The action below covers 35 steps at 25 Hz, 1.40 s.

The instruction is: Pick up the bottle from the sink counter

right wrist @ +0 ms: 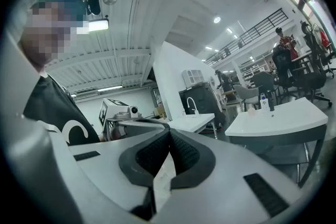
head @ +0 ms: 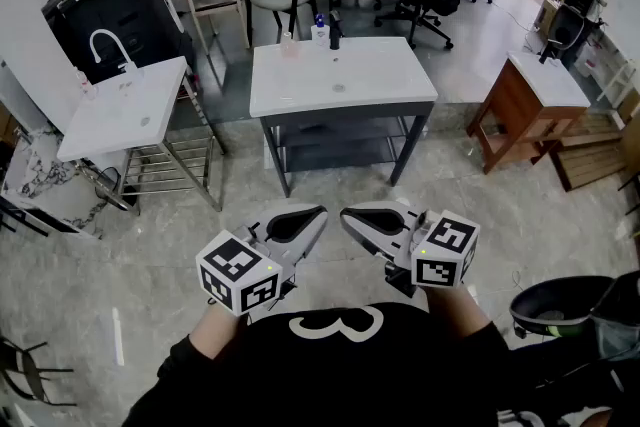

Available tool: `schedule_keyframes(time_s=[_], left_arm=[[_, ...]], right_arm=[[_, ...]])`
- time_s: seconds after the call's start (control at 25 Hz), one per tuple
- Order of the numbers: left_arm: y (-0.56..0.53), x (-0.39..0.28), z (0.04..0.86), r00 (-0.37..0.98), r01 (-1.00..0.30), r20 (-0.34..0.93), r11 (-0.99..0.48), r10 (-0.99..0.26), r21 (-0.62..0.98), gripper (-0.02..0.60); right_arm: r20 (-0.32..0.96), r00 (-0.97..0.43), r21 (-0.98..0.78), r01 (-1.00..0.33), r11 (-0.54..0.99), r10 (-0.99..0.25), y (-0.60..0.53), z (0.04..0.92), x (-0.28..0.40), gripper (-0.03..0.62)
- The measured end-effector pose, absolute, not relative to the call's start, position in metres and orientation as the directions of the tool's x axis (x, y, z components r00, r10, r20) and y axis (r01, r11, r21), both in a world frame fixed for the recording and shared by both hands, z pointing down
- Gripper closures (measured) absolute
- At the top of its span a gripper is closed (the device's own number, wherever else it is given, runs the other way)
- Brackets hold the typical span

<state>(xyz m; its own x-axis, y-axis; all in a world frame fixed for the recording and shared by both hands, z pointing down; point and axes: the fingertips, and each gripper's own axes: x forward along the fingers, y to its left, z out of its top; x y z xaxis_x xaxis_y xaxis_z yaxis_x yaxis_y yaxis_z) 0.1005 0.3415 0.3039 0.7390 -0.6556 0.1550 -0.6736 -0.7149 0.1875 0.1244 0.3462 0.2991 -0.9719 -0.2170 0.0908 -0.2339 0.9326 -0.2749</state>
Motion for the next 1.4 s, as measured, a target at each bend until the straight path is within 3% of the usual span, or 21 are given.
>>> schedule_keyframes(time_s=[1.4], left_arm=[[0.324,0.070,0.305,0.741,-0.671,0.144,-0.717,-0.656,0.188,0.568]], right_arm=[[0.080,-0.972,-0.315,-0.233,0.920,-0.219,0.326,0.300,0.094,0.580]])
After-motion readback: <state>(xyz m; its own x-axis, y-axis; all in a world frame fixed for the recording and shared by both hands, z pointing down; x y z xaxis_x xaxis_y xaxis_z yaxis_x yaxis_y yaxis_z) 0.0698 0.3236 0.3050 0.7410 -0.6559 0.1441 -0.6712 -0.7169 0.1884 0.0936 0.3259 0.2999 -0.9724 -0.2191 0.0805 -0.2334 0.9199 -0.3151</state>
